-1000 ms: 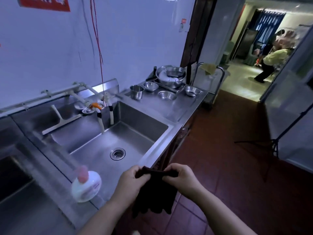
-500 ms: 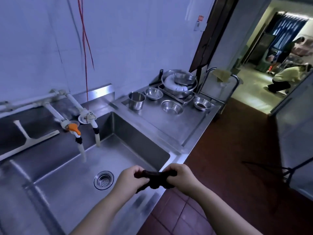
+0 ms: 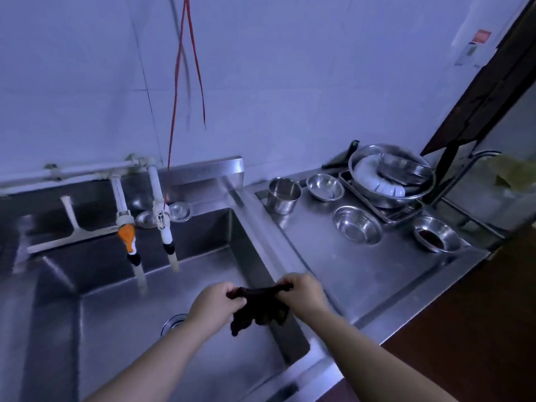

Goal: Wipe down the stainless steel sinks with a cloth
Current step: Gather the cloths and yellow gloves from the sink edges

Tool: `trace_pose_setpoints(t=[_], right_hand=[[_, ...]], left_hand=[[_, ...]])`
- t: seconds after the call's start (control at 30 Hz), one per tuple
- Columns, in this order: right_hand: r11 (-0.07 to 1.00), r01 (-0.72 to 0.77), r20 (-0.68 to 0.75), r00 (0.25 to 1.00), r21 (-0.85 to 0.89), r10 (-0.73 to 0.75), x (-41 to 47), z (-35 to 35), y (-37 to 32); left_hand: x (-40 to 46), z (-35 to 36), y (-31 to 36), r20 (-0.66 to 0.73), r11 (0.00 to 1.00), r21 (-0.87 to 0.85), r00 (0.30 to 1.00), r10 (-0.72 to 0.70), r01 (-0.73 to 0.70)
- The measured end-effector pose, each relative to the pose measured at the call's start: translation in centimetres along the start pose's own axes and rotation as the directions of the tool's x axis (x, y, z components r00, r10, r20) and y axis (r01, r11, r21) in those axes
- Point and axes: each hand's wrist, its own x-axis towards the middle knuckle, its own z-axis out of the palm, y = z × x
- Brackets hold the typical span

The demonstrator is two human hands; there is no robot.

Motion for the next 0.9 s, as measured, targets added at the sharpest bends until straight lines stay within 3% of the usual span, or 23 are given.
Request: trace_pose_setpoints(t=[0.17,0.27,0.4,0.53,0.73,0.9], right_hand=[[0.994,0.107,-0.040,0.994,0.000,-0.107,9.6,-5.5,-2.1],[0.982,0.182,-0.095,0.980,0.051,-0.177,14.0,-7.5,-2.6],[0.950,0.295,-0.229,0.923,-0.100,-0.310,16.6,-6.9,0.1],[0.933,0.282,-0.060,0.952,-0.224,-0.302,16.9,-4.4,5.8],[0.868,0.385,0.164,0.922,-0.312,-0.350,15.8,-2.1,11.5],[0.783,0.498,0.164,0.866,-0.373,-0.472,14.6,-2.4,12.6]], left_hand=[[7.7,0.4,6.6,-0.198,1.000,-0.010,0.980,0.011,-0.013],[11.0,0.2,9.3,-0.344,0.996,0.070,0.936,0.071,-0.050],[13.1,2.4,9.5,-0.444,0.995,0.084,0.892,0.084,-0.052],[13.6,7.1,6.2,-0.308,0.995,0.101,0.951,0.013,0.019],[13.2,11.9,2.1,-0.128,0.970,0.224,0.989,-0.070,0.098],[12.6,13.1,1.3,-0.038,0.948,0.311,0.998,-0.053,0.062]])
